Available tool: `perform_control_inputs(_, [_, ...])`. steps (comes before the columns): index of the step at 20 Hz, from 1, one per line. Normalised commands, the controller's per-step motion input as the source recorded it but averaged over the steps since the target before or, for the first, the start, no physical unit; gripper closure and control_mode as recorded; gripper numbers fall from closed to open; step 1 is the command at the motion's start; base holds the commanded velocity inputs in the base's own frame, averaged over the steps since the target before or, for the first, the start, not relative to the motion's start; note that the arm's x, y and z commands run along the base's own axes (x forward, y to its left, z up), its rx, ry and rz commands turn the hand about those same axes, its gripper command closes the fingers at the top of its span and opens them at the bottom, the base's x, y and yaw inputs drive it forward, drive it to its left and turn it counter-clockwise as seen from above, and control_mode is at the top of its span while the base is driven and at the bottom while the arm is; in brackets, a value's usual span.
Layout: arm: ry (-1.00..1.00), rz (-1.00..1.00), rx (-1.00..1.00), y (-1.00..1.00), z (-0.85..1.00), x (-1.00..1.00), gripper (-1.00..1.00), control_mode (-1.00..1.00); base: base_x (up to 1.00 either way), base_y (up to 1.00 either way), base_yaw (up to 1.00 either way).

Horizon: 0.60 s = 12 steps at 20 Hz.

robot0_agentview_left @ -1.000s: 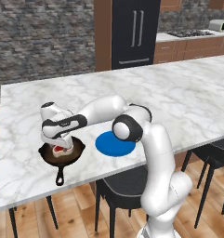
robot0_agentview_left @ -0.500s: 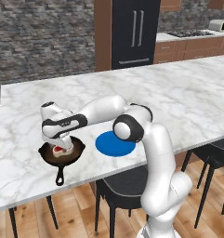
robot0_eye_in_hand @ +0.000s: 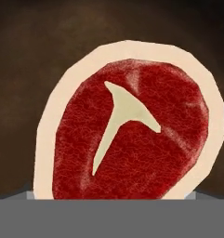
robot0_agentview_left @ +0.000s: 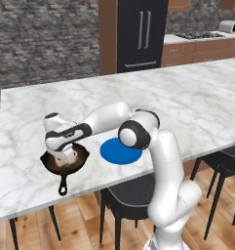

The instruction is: Pick up the pan with the steak in it and place it on the dining table. Then place the steak on the plate.

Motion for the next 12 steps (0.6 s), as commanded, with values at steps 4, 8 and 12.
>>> perform_control_inputs(4, [0.0, -0.05, -0.02, -0.03, -0.5, -0.07, 1.0, -1.0, 0.0, 0.0, 0.0])
perform_control_inputs(8, [0.02, -0.02, 0.01, 0.0, 0.03, 0.03, 1.0, -1.0, 0.0, 0.0, 0.0])
perform_control_inputs(12, [0.0, -0.1, 0.03, -0.09, 0.51, 0.03, 1.0, -1.0, 0.0, 0.0, 0.0])
